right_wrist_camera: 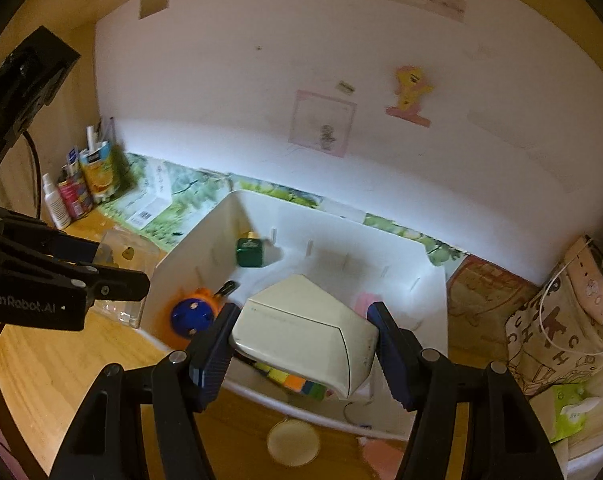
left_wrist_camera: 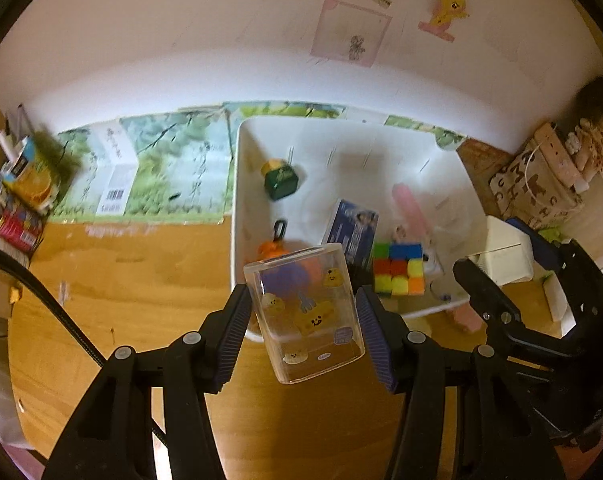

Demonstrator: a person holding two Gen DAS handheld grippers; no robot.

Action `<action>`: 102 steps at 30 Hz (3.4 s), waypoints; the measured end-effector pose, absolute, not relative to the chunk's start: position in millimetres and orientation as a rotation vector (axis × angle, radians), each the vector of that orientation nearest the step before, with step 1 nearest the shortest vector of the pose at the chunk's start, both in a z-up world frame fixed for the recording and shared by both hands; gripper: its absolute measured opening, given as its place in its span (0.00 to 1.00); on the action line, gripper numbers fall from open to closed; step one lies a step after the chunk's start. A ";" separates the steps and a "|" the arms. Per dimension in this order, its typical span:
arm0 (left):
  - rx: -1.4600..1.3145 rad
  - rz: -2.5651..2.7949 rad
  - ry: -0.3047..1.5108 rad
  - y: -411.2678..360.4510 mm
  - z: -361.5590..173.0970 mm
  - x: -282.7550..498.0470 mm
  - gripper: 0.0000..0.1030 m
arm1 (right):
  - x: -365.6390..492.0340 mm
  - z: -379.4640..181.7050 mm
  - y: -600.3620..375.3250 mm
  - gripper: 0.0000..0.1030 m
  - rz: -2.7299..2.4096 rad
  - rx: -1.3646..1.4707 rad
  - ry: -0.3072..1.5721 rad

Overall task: Organize rigid objects
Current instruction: 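Lower the clear box and scoop piece into the tray and open both tools, then withdraw both tools and move them toward the beige compact and pink case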

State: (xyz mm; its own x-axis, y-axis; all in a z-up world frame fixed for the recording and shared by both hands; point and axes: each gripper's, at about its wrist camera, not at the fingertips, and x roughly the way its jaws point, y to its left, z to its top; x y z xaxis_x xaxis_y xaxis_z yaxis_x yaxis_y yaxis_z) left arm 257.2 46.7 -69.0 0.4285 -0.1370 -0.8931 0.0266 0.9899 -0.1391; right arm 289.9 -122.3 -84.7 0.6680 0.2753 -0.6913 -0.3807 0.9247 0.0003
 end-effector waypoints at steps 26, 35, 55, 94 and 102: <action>-0.186 -0.216 0.968 37.9 -89.6 308.4 0.58 | 336.1 -136.5 -143.0 0.64 0.319 -0.088 0.809; -0.195 -0.189 0.973 36.1 -89.9 312.6 0.76 | 340.6 -142.4 -145.1 0.69 0.307 -0.103 0.841; -0.165 -0.159 0.830 39.1 -29.9 259.9 0.79 | 303.2 -86.6 -164.2 0.78 0.262 -0.089 0.712; -0.139 -0.081 0.815 -30.8 -16.7 154.4 0.83 | 205.3 -74.9 -250.5 0.78 0.303 -0.071 0.671; -0.157 -0.054 0.870 -55.8 -39.5 152.1 0.83 | 209.5 -92.6 -272.0 0.78 0.348 -0.066 0.718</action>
State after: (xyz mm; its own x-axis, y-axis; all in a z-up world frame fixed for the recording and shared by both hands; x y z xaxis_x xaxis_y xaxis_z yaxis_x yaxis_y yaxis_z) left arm 152.1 -55.8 -39.5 0.6439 -0.1116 -0.7569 -0.0165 0.9870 -0.1596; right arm 209.5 -272.0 -92.6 0.6980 0.2897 -0.6548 -0.3348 0.9404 0.0592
